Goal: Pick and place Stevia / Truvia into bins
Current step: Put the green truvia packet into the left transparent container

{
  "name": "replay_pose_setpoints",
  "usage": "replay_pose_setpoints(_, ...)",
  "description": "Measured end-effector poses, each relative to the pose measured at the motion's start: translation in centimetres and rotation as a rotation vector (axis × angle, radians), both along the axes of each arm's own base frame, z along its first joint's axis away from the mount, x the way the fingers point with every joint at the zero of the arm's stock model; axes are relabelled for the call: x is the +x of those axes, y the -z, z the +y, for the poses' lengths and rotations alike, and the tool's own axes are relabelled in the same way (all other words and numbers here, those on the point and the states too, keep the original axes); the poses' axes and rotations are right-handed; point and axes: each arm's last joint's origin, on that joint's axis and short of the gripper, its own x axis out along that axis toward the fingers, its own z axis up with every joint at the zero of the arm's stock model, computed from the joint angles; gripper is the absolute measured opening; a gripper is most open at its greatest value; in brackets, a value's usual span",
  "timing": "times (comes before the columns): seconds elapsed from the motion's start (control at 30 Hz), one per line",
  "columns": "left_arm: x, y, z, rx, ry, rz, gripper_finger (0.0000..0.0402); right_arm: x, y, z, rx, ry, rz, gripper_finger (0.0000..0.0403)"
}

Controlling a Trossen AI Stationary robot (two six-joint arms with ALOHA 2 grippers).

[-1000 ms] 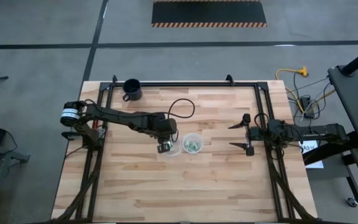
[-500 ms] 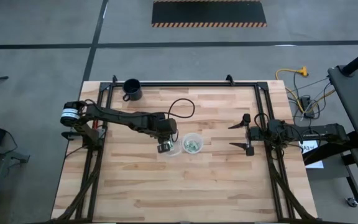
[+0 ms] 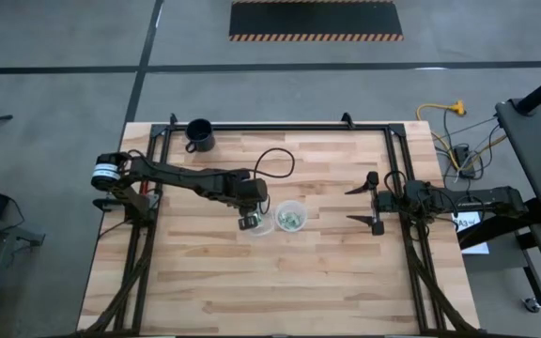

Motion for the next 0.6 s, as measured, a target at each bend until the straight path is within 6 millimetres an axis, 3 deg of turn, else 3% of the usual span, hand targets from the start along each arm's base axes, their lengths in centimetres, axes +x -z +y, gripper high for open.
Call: replay_pose_setpoints(0.6, 0.04, 0.37, -0.04, -0.01, 0.003, 0.019, 0.0022, 0.0, 0.01, 0.01, 0.0, -0.001, 0.0, 0.0324)
